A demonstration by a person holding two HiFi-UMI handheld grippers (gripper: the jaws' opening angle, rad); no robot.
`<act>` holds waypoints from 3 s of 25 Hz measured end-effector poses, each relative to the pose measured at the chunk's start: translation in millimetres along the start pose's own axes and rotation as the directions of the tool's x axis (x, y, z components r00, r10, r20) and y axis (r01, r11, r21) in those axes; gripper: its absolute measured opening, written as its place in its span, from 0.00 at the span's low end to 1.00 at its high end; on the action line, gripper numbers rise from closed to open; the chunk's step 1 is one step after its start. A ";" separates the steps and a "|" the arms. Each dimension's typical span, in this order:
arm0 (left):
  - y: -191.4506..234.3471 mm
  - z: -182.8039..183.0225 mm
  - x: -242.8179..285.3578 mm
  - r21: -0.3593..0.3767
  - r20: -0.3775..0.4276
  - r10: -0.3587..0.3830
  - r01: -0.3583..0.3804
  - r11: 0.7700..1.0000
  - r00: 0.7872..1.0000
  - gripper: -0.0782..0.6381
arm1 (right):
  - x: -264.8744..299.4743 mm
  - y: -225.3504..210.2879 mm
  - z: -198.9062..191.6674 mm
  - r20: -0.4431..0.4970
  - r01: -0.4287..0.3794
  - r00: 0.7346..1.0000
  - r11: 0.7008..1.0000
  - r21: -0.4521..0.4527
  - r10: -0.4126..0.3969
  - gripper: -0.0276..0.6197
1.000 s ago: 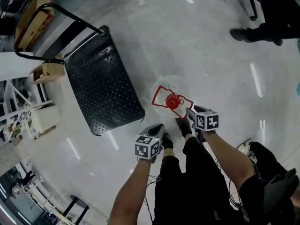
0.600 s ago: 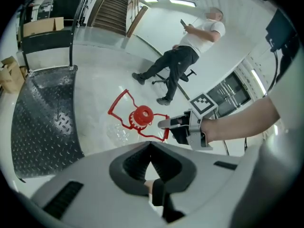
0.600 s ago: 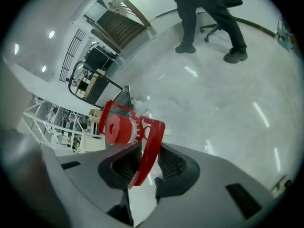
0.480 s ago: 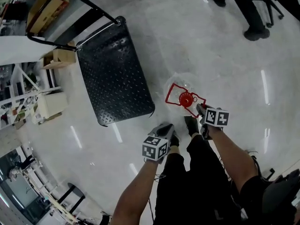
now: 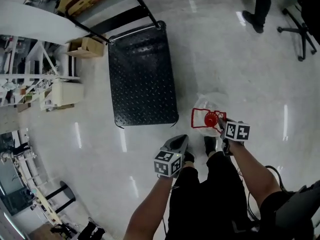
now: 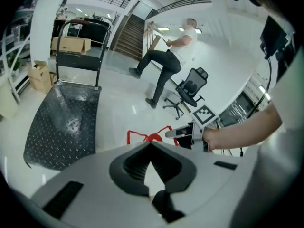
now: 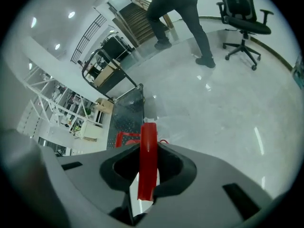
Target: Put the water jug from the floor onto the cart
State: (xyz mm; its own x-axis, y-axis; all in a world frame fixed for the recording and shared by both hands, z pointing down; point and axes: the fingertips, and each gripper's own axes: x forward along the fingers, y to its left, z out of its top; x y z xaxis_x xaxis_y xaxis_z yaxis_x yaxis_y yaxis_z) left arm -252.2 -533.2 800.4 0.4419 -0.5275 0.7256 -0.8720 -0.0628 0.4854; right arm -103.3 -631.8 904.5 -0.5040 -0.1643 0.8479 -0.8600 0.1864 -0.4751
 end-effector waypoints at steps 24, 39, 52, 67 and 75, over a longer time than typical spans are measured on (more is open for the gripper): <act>123.3 31.1 -323.1 -0.026 0.472 0.198 -0.211 0.977 0.859 0.10 | -61.0 336.8 30.6 0.100 -0.140 0.981 0.960 -0.242 0.168 0.16; 223.4 -13.7 -417.5 -0.271 0.495 0.404 -0.305 0.913 0.769 0.10 | 44.6 532.3 -16.8 -0.109 -0.275 0.961 0.875 -0.398 0.253 0.16; 275.0 -18.8 -433.1 -0.437 0.412 0.535 -0.355 0.827 0.738 0.10 | 148.7 602.5 -47.6 -0.302 -0.356 0.924 0.823 -0.443 0.236 0.16; 284.0 3.9 -405.8 -0.412 0.420 0.486 -0.316 0.854 0.766 0.10 | 170.6 542.0 20.7 -0.264 -0.292 0.945 0.863 -0.413 0.194 0.16; 277.7 13.5 -409.4 -0.368 0.447 0.473 -0.325 0.871 0.759 0.10 | 167.9 533.2 35.7 -0.191 -0.264 0.963 0.821 -0.505 0.192 0.16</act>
State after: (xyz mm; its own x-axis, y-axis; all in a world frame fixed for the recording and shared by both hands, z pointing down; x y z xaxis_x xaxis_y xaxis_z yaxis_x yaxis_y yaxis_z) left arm -678.1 -346.1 631.5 -0.1710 -0.8092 0.5620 -0.8257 0.4289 0.3664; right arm -649.3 -594.6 785.2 -0.6351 0.0623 0.7699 -0.5330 0.6861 -0.4951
